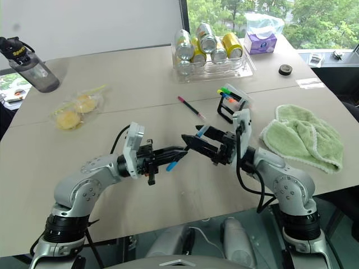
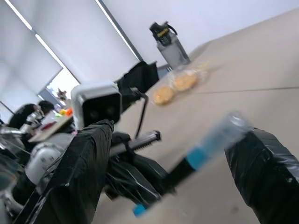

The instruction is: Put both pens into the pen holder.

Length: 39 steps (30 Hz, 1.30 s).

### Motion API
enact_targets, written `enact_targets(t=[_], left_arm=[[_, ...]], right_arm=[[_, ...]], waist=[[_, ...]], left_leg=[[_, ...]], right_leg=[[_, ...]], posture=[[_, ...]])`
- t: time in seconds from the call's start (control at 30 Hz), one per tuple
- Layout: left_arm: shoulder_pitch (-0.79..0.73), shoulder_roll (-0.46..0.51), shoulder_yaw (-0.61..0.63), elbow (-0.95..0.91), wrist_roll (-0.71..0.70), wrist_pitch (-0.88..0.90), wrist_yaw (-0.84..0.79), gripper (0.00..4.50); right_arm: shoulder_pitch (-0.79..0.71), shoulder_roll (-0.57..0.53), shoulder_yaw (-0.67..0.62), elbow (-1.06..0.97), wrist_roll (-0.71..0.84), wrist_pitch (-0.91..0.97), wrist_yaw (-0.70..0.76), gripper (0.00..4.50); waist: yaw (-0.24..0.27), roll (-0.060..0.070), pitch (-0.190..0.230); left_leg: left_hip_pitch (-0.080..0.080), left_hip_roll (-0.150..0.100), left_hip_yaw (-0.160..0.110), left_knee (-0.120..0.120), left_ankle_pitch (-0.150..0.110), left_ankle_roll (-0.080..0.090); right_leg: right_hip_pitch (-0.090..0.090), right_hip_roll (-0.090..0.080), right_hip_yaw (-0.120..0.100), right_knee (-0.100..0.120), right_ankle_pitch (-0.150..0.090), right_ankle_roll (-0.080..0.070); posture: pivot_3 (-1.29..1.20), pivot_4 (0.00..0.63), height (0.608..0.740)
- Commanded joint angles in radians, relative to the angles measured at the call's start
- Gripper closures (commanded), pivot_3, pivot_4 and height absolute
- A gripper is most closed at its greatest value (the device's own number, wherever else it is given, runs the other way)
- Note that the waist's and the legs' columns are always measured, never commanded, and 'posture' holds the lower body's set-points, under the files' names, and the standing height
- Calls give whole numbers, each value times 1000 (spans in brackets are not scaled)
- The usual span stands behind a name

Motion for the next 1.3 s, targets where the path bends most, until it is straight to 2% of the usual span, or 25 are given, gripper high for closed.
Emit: enact_targets(t=[0.03,0.2,0.23,0.27,0.3,0.33,0.37,0.53,0.67,0.77,0.87,0.97,1.3], left_arm=[[-1,-6,-16,-23,-7,-15,13,4500],[-5,-18,-26,-6,-10,-25,17,4500],[-5,-22,-29,-2,-9,-30,19,4500],[-4,-24,-30,1,-8,-32,23,4500],[-1,-24,-32,3,-6,-37,23,4500],[-1,-24,-32,5,-5,-37,24,3544],[1,-23,-32,6,3,-45,31,3260],[5,33,-39,-5,113,-107,72,961],[12,140,-53,-16,237,-182,67,961],[2,193,-32,-52,266,-195,78,961],[-14,204,1,-103,258,-172,117,961],[-21,193,20,-184,242,-136,181,961],[-63,143,34,-299,209,-38,334,961]], right_arm=[[-35,-1,-24,-13,48,12,-12,1429],[-46,-16,-29,-11,63,28,2,3441],[-50,-17,-31,-10,65,29,1,3982],[-54,-18,-31,-9,68,30,0,4279],[-60,-18,-32,-8,70,30,-3,4377],[-67,-18,-33,-5,68,28,-4,4377],[-79,-21,-34,-2,60,23,-6,4377],[-237,-103,-51,61,-74,-37,6,4377],[-421,-259,14,141,-290,-146,104,4377],[-549,-337,71,203,-441,-286,206,4377],[-632,-399,145,288,-620,-444,281,4377],[-670,-437,187,340,-733,-533,328,4377],[-664,-436,166,338,-782,-532,403,4377]], waist=[[0,0,0],[0,0,0],[-2,0,0],[-3,0,0],[-3,0,0],[-3,0,0],[-2,0,0],[-2,0,0],[-1,1,1],[-3,2,1],[-3,1,0],[-1,0,0],[-1,0,0]], left_leg=[[0,0,0,0,0,0],[0,0,0,0,0,0],[0,0,0,0,0,0],[0,0,0,0,0,0],[0,0,1,0,0,0],[0,0,1,0,0,0],[0,0,1,0,0,0],[0,0,2,0,0,0],[-1,0,2,0,0,0],[-1,0,1,-2,0,0],[-11,0,2,0,0,0],[-17,0,2,1,0,0],[-17,0,2,1,0,0]], right_leg=[[0,0,0,0,0,0],[0,0,0,0,0,0],[0,0,0,0,0,0],[0,0,0,0,0,0],[0,0,1,0,0,0],[0,0,1,0,0,0],[0,0,1,0,0,0],[0,0,1,0,0,0],[-2,0,1,0,0,0],[-2,0,1,-2,0,0],[-12,0,1,-1,0,0],[-17,-1,0,0,0,0],[-17,-1,1,0,0,0]], posture=[[0,150,739],[0,150,739],[0,150,739],[0,150,739],[0,150,739],[0,150,739],[0,150,739],[0,150,739],[0,150,739],[0,150,739],[0,150,739],[0,150,739],[0,150,739]])
